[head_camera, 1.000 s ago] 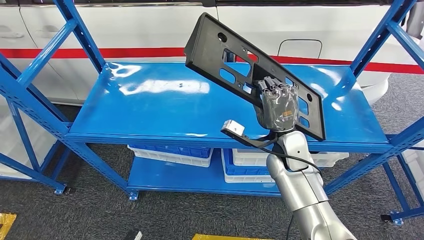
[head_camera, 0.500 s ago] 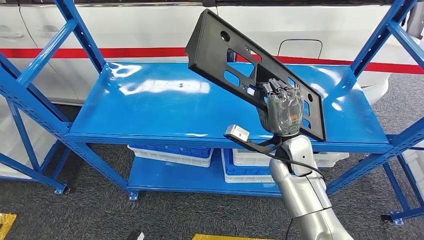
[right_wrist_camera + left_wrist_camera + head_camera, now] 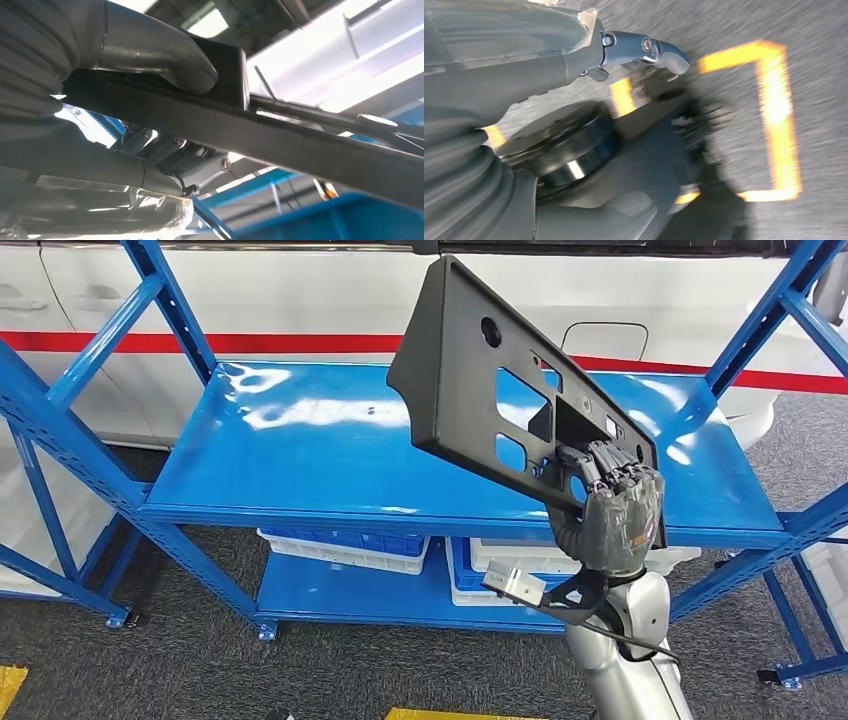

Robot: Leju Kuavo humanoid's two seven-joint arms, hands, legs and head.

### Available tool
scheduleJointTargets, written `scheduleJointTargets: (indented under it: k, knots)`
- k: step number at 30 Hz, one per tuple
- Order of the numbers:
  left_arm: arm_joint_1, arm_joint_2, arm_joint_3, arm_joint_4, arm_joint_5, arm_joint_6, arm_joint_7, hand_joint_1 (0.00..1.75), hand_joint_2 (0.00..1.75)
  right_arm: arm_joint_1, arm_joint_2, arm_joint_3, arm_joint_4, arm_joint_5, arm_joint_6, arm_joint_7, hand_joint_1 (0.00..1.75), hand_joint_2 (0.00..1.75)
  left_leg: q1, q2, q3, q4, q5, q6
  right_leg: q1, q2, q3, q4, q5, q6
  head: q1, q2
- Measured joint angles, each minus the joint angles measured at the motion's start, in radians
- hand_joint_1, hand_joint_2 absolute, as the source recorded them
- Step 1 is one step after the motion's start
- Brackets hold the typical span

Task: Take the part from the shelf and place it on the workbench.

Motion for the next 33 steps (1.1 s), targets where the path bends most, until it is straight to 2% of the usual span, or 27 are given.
scheduleJointTargets:
  k: [1,3,4,5,6,8,9,10,11,13,15,16,18,19,20,21,23,25,26,28,30,31,33]
  knots:
    - [0.010,-0.005,-0.005,0.001,0.001,0.016,-0.042,0.00,1.75,0.016,0.000,-0.004,-0.018,-0.003,0.000,-0.010,1.75,1.75,0.003,0.002,0.005,-0.007,0.005,0.004,0.000,-0.001,-0.021,0.047,-0.024,-0.002,0.002,0.000]
    - [0.030,-0.014,-0.013,0.004,0.003,0.034,-0.092,0.00,1.75,0.045,0.000,-0.010,-0.045,-0.012,0.000,-0.024,1.75,1.75,0.003,0.005,0.005,-0.009,0.006,0.006,-0.003,-0.001,-0.081,0.183,-0.079,-0.004,0.006,0.000]
    - [0.038,-0.018,-0.016,0.006,0.006,0.037,-0.099,0.00,1.75,0.059,0.000,-0.013,-0.054,-0.019,0.000,-0.029,1.75,1.75,0.003,0.005,0.005,-0.009,0.006,0.005,-0.005,-0.001,-0.103,0.233,-0.094,-0.001,0.007,0.000]
    - [0.044,-0.021,-0.019,0.007,0.009,0.040,-0.102,0.00,1.75,0.070,0.000,-0.016,-0.062,-0.025,0.000,-0.034,1.75,1.75,0.004,0.005,0.005,-0.008,0.005,0.004,-0.008,-0.001,-0.109,0.249,-0.095,0.006,0.007,0.000]
    - [0.048,-0.022,-0.021,0.008,0.013,0.041,-0.103,0.00,1.75,0.077,0.000,-0.019,-0.069,-0.032,0.000,-0.040,1.75,1.75,0.006,0.003,0.005,-0.006,0.004,0.002,-0.013,-0.002,-0.094,0.221,-0.080,0.016,0.008,0.000]
    - [0.051,-0.024,-0.025,0.008,0.020,0.041,-0.103,0.00,1.75,0.084,0.001,-0.021,-0.081,-0.046,0.000,-0.051,1.75,1.75,0.009,0.001,0.004,0.004,-0.004,-0.011,-0.022,-0.004,-0.023,0.087,-0.034,0.037,0.008,0.000]
    - [0.051,-0.024,-0.026,0.009,0.023,0.041,-0.103,0.00,1.75,0.085,0.003,-0.022,-0.085,-0.052,0.000,-0.057,1.75,1.75,0.008,-0.001,0.001,0.013,-0.010,-0.020,-0.023,-0.004,0.008,0.028,-0.018,0.039,0.010,0.000]
    - [0.050,-0.023,-0.027,0.009,0.024,0.041,-0.103,0.00,1.75,0.086,0.005,-0.022,-0.089,-0.056,0.000,-0.060,1.75,1.75,0.006,-0.002,-0.002,0.019,-0.015,-0.027,-0.023,-0.002,0.026,-0.005,-0.011,0.036,0.009,0.000]
    - [0.050,-0.023,-0.027,0.009,0.025,0.041,-0.103,0.00,1.75,0.088,0.007,-0.022,-0.091,-0.059,0.000,-0.063,1.75,1.75,0.004,-0.002,-0.004,0.023,-0.017,-0.033,-0.020,0.000,0.030,-0.011,-0.013,0.028,0.008,0.000]
    - [0.051,-0.023,-0.027,0.009,0.026,0.041,-0.103,0.00,1.75,0.092,0.009,-0.024,-0.095,-0.062,0.000,-0.064,1.75,1.75,0.007,-0.004,-0.007,0.026,-0.018,-0.040,-0.018,0.003,0.028,-0.009,-0.011,0.013,0.005,0.000]
    - [0.051,-0.022,-0.027,0.010,0.026,0.041,-0.101,0.00,1.75,0.092,0.012,-0.025,-0.097,-0.063,0.000,-0.064,1.75,1.75,0.012,-0.004,-0.021,0.059,-0.042,-0.046,-0.019,0.003,0.027,-0.009,-0.010,0.000,0.004,0.000]
    - [0.049,-0.022,-0.028,0.010,0.026,0.037,-0.091,0.00,1.75,0.091,0.015,-0.025,-0.098,-0.062,0.000,-0.062,1.75,1.75,0.013,-0.004,-0.042,0.104,-0.069,-0.049,-0.018,0.003,0.027,-0.009,-0.008,-0.006,0.002,0.000]
    - [0.038,-0.018,-0.030,0.010,0.027,0.019,-0.041,0.00,1.75,0.087,0.018,-0.025,-0.097,-0.060,0.000,-0.053,1.75,1.75,0.012,-0.004,-0.108,0.242,-0.136,-0.050,-0.013,0.001,0.024,-0.009,-0.007,-0.015,0.001,0.000]
    - [0.029,-0.015,-0.032,0.010,0.028,0.006,-0.005,0.00,1.75,0.085,0.019,-0.025,-0.095,-0.060,0.000,-0.047,1.75,1.75,0.011,-0.004,-0.137,0.301,-0.156,-0.049,-0.009,0.000,0.023,-0.009,-0.007,-0.018,0.000,0.000]
    - [0.019,-0.011,-0.034,0.009,0.029,-0.005,0.028,0.00,1.75,0.082,0.020,-0.025,-0.092,-0.060,0.000,-0.044,1.75,1.75,0.011,-0.004,-0.152,0.329,-0.156,-0.046,-0.006,-0.001,0.022,-0.009,-0.006,-0.020,0.000,0.000]
    - [0.011,-0.007,-0.035,0.009,0.032,-0.013,0.053,0.00,1.75,0.078,0.020,-0.025,-0.089,-0.062,0.000,-0.044,1.75,1.75,0.010,-0.004,-0.146,0.315,-0.137,-0.040,-0.003,-0.001,0.022,-0.009,-0.005,-0.022,0.000,0.000]
    - [-0.001,-0.002,-0.037,0.007,0.037,-0.018,0.076,0.00,1.75,0.072,0.024,-0.026,-0.083,-0.065,0.000,-0.049,1.75,1.75,0.005,-0.006,-0.084,0.188,-0.066,-0.022,0.002,0.001,0.023,-0.009,-0.003,-0.024,0.000,0.000]
    - [-0.011,0.002,-0.038,0.006,0.041,-0.016,0.079,0.00,1.75,0.068,0.027,-0.026,-0.079,-0.066,0.000,-0.052,1.75,1.75,-0.002,-0.004,-0.029,0.074,-0.027,-0.009,0.008,0.001,0.023,-0.008,-0.001,-0.023,0.001,0.000]
    - [-0.015,0.003,-0.039,0.005,0.043,-0.016,0.079,0.00,1.75,0.067,0.028,-0.025,-0.077,-0.067,0.000,-0.053,1.75,1.75,-0.006,-0.003,-0.020,0.051,-0.024,-0.006,0.008,0.000,0.021,-0.008,0.001,-0.021,0.002,0.000]
    - [-0.018,0.003,-0.040,0.004,0.043,-0.015,0.079,0.00,1.75,0.065,0.030,-0.025,-0.073,-0.066,0.000,-0.053,1.75,1.75,-0.010,-0.001,-0.021,0.043,-0.019,-0.004,0.007,-0.002,0.018,-0.010,0.006,-0.012,0.002,0.000]
    - [-0.019,0.004,-0.041,0.003,0.044,-0.015,0.079,0.00,1.75,0.064,0.032,-0.025,-0.071,-0.066,0.000,-0.053,1.75,1.75,-0.007,0.001,-0.019,0.030,-0.004,0.001,0.007,-0.003,0.005,0.008,-0.005,-0.006,0.002,0.000]
    - [-0.020,0.004,-0.041,0.003,0.044,-0.014,0.079,0.00,1.75,0.063,0.032,-0.025,-0.070,-0.066,0.000,-0.053,1.75,1.75,-0.005,0.003,-0.019,0.024,0.003,0.004,0.006,-0.004,-0.011,0.041,-0.024,-0.006,0.003,0.000]
    - [-0.021,0.004,-0.042,0.003,0.044,-0.014,0.079,0.00,1.75,0.061,0.032,-0.025,-0.066,-0.065,0.000,-0.053,1.75,1.75,-0.004,0.005,-0.025,0.022,0.008,0.008,0.003,-0.004,-0.066,0.166,-0.085,-0.009,0.005,0.000]
